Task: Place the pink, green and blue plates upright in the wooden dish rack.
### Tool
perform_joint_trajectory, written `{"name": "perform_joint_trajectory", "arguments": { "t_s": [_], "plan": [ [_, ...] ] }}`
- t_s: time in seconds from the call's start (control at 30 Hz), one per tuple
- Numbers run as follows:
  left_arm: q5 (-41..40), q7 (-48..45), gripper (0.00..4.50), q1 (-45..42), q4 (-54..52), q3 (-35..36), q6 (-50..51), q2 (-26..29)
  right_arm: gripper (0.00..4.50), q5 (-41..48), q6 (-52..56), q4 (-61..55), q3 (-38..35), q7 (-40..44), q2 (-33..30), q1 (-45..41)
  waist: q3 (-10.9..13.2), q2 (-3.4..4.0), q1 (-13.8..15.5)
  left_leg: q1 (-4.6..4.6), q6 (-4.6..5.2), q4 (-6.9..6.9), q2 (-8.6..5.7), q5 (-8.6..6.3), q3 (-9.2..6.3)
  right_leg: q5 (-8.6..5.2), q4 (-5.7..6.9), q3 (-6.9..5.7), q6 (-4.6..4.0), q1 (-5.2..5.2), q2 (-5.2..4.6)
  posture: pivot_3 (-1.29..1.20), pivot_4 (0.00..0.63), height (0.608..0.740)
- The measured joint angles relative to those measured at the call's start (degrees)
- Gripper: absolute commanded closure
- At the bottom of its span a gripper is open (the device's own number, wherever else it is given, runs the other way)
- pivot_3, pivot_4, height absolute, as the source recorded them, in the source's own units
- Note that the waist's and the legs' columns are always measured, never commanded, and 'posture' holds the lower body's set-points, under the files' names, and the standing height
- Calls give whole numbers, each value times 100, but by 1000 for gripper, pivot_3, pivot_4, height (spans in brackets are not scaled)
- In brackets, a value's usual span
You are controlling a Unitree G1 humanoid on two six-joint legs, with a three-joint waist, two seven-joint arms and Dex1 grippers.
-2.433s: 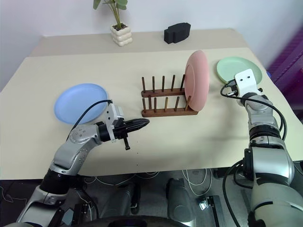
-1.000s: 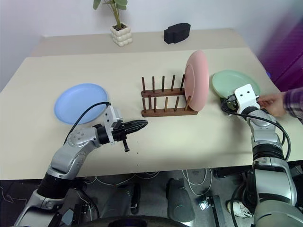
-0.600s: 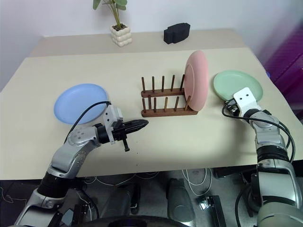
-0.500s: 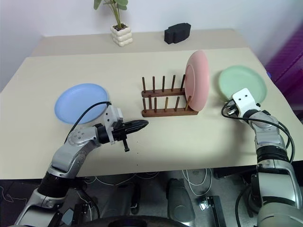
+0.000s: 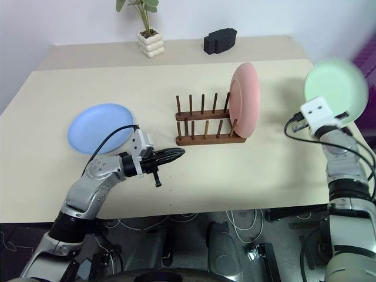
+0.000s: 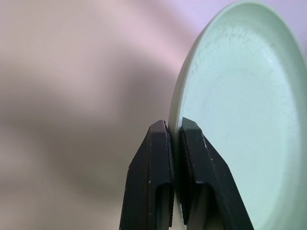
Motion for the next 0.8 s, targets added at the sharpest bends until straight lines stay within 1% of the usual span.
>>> {"name": "perform_joint_trajectory", "arguments": {
  "t_s": [0.1,0.17,0.23,0.3,0.37,0.43,0.5,0.57,0.63,0.73,0.8],
  "plan": [
    [-51,17,4500,-14,5,85,-3,-2,4441,20,-87,-756,-72,63,-243,-679,2,4,-23,1,1,-6,5,-1,2,0,9,3,1,-14,6,0,150,736],
    [-126,70,4500,-17,7,269,-3,0,4441,274,-148,-1455,-82,415,-248,-1165,2,3,-9,2,2,-7,13,-1,-6,5,10,-2,11,-14,17,0,150,736],
    [-133,97,4500,-18,8,433,-6,44,4441,636,-126,-2032,-56,839,-191,-1411,1,-3,11,0,2,-7,14,-2,-11,6,11,-8,13,-12,17,0,150,736],
    [-136,133,4500,14,22,621,-10,173,4441,1456,287,-2769,-52,1425,124,-1567,1,-4,25,-3,3,-4,15,-2,-11,6,10,-7,13,-10,12,0,150,736],
    [-140,166,4500,55,26,794,-13,253,4441,2527,1112,-3513,-27,1986,447,-1558,1,-4,47,-5,3,0,23,-2,-15,7,10,-6,13,-9,2,0,150,736],
    [-178,189,4500,133,26,957,-20,314,4441,3560,1979,-4239,3,2418,607,-1400,1,-5,91,-7,4,1,24,-2,-20,6,7,-6,12,-9,-2,0,150,736],
    [-209,200,4500,224,26,1130,-20,415,4441,4684,2911,-5024,9,2636,820,-1086,1,-5,159,-8,8,1,27,-5,-26,3,6,-5,7,-11,-5,0,150,736],
    [-238,206,4500,287,16,1219,-21,478,4441,5498,3590,-5530,12,2667,983,-788,1,-5,209,-12,8,3,25,-5,-26,-1,2,-7,-1,-10,-7,0,150,736],
    [-245,213,4500,387,-7,1272,-20,487,4441,6249,4142,-5893,-10,2526,1179,-473,1,-6,210,-13,8,5,24,-5,-25,0,-3,-5,-1,-9,-12,0,150,736],
    [-249,250,4500,470,-96,1275,-16,487,4441,7162,4739,-6106,-138,1945,1570,-37,0,-7,197,-14,8,6,24,-5,-23,0,-3,-5,-2,-10,-14,0,150,736],
    [-256,276,4500,520,-233,1273,-1,484,4441,7412,4954,-6100,-263,1558,1639,219,0,-7,198,-16,8,5,23,-6,-22,0,-4,-5,-3,-12,-13,0,150,736]
  ]
}}
